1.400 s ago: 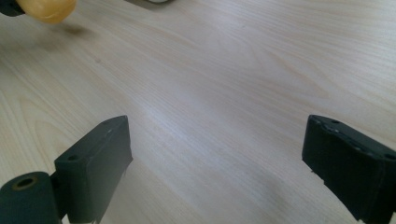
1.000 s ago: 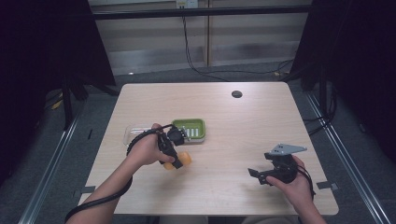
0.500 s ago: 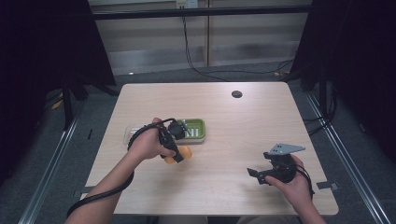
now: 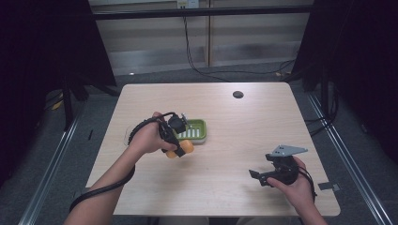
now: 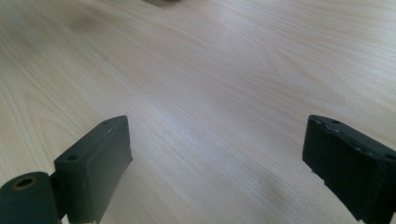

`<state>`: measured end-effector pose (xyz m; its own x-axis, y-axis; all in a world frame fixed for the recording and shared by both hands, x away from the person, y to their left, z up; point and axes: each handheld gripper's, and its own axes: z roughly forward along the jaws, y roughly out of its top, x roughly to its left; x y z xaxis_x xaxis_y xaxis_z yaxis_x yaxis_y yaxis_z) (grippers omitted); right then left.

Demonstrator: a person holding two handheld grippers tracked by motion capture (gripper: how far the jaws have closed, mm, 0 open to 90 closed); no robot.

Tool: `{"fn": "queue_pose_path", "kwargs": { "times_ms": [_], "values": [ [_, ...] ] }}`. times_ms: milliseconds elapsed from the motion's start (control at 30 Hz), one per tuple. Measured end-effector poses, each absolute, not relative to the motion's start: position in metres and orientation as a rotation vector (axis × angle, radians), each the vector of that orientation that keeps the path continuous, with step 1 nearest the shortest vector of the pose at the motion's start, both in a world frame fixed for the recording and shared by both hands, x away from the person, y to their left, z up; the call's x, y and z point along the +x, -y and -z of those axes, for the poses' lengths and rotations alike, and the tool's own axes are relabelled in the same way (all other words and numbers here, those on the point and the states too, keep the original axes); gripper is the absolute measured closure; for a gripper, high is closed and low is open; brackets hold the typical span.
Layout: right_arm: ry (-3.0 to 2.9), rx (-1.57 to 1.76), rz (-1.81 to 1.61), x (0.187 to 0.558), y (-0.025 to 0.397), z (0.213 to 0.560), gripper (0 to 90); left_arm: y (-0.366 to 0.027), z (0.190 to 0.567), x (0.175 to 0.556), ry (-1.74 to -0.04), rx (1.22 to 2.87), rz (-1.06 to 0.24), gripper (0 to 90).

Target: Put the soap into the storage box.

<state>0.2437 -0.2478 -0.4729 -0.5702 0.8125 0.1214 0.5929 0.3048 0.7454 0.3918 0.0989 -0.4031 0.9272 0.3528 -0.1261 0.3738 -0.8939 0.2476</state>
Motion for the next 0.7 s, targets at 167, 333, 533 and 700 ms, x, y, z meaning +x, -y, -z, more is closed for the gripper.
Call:
{"fn": "queue_pose_path", "kwargs": {
  "times_ms": [167,333,533,700],
  "values": [
    [-2.301,1.274,-1.122,0.244,0.248,0.473,7.8,-0.095,0.4,0.396,-0.531,2.83,0.114,49.1],
    [-2.301,1.272,-1.12,0.244,0.248,0.473,7.8,-0.09,0.394,0.4,-0.518,2.834,0.105,49.1],
    [-2.292,1.273,-1.116,0.244,0.248,0.473,7.6,-0.089,0.391,0.404,-0.516,2.831,0.109,49.1],
    [-2.296,1.273,-1.112,0.244,0.248,0.473,7.6,-0.09,0.388,0.407,-0.529,2.825,0.096,49.0]
  ]
}}
